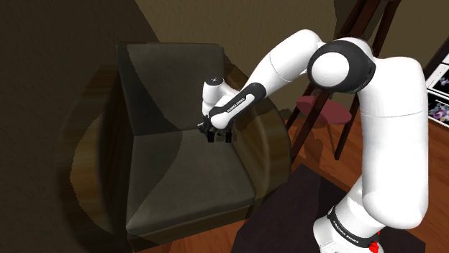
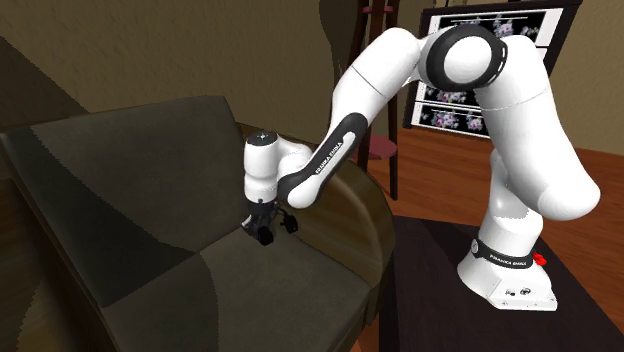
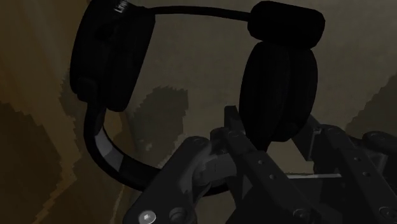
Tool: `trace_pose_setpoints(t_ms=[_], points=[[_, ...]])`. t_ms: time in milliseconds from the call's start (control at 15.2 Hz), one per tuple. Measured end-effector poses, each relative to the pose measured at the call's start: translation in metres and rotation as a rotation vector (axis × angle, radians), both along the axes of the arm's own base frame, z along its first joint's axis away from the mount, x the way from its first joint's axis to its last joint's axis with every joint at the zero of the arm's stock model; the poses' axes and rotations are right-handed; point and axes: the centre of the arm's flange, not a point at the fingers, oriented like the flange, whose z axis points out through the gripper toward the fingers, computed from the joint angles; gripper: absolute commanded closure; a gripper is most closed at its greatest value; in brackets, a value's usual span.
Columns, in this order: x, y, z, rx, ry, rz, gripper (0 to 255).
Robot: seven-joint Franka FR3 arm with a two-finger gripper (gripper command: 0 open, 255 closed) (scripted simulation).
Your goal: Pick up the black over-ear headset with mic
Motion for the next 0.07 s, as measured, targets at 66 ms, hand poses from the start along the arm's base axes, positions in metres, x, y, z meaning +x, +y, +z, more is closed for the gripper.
trace_pose_setpoints(t_ms=[66], points=[[0.0000,0.0001,0.0033,0.000,0.000,0.000,255]])
